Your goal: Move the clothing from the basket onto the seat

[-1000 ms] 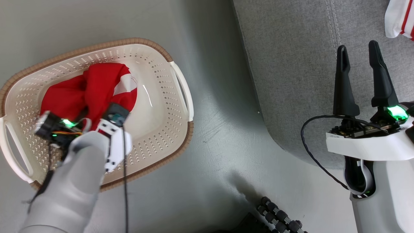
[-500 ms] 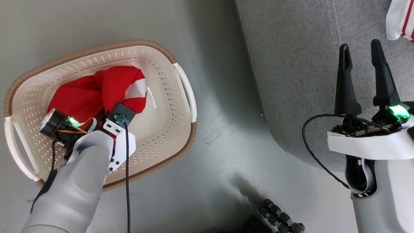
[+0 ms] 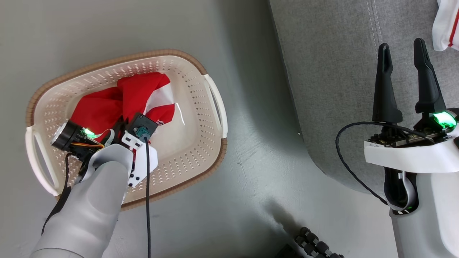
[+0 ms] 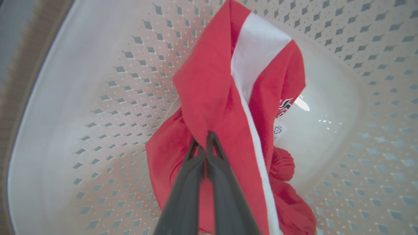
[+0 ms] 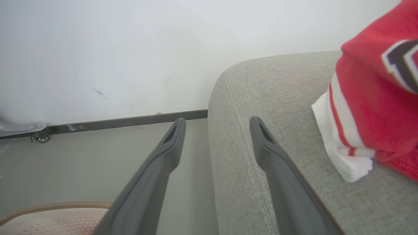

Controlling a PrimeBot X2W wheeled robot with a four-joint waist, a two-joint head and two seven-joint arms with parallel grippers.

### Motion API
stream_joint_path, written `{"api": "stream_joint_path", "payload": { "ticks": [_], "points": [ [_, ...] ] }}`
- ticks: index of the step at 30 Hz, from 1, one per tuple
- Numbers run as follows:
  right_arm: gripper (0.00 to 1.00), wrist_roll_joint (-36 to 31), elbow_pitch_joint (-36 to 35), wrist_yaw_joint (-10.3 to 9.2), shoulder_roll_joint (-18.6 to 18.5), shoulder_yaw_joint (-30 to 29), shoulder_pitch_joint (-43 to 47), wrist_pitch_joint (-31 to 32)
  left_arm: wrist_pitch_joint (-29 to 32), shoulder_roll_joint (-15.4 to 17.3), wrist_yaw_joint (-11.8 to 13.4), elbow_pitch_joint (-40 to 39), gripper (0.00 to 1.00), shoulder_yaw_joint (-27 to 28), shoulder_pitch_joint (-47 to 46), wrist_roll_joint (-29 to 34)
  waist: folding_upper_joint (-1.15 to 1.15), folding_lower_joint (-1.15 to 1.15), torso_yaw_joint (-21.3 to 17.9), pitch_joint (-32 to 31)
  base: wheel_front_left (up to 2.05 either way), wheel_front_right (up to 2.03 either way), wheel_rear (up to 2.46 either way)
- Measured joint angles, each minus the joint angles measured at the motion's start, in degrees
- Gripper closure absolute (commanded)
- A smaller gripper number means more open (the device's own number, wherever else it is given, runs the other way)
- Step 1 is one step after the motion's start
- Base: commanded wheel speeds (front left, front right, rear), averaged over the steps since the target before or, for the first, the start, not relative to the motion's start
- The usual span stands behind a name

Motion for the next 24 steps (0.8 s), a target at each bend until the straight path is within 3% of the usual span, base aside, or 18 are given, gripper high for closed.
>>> {"api": "stream_joint_path", "payload": {
  "ticks": [24],
  "points": [
    [0.0, -0.37, 1.49, 0.0, -0.03, 0.0, 0.03, 0.0, -7.32, -2.61, 1.42, -2.34, 1.0, 0.86, 0.21, -2.26, 0.0, 0.0, 3.62, -5.36, 0.0, 0.0, 0.0]
  ]
}}
